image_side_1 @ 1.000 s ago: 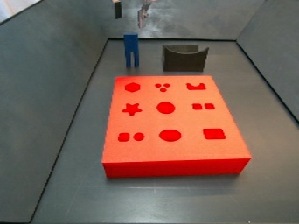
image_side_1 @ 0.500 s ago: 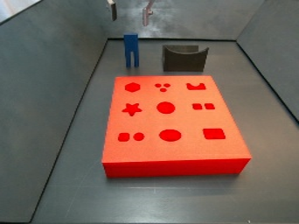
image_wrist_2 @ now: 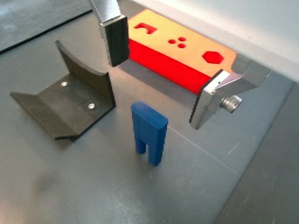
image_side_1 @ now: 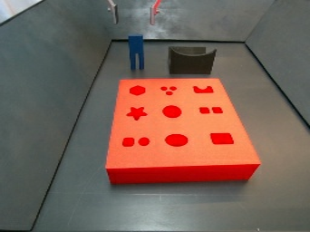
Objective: Pick up the square-circle object. Move up. Place the square-circle object on the fixture. Regrasp the square-circle object. Rotate the square-circle object. Move to above the board. Insert the square-circle object.
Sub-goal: Rotate the square-circle object.
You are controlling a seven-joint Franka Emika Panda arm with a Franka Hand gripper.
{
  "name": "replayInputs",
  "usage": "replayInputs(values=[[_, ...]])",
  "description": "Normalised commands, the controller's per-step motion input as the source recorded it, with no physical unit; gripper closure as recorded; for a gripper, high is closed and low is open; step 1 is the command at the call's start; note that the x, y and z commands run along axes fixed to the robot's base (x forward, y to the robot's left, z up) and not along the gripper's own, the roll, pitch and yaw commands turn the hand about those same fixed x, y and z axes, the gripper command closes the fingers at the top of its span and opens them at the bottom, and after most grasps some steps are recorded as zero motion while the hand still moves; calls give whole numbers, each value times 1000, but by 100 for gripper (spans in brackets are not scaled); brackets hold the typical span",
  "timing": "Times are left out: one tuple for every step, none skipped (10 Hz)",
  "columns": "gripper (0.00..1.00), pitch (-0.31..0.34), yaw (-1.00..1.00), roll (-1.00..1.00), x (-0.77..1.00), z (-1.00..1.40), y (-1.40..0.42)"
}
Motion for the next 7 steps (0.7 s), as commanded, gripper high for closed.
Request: replayInputs(values=[[0,59,208,-93,16,-1,-1],[0,59,159,-92,0,-1000,0],[0,47,99,-91,11,-1000,0],[0,7,75,-90,38,-1000,0],[0,-17,51,-85,50,-1000,-3],[0,-22,42,-84,51,-935,-3],[0,-25,31,-88,45,-694,-5]])
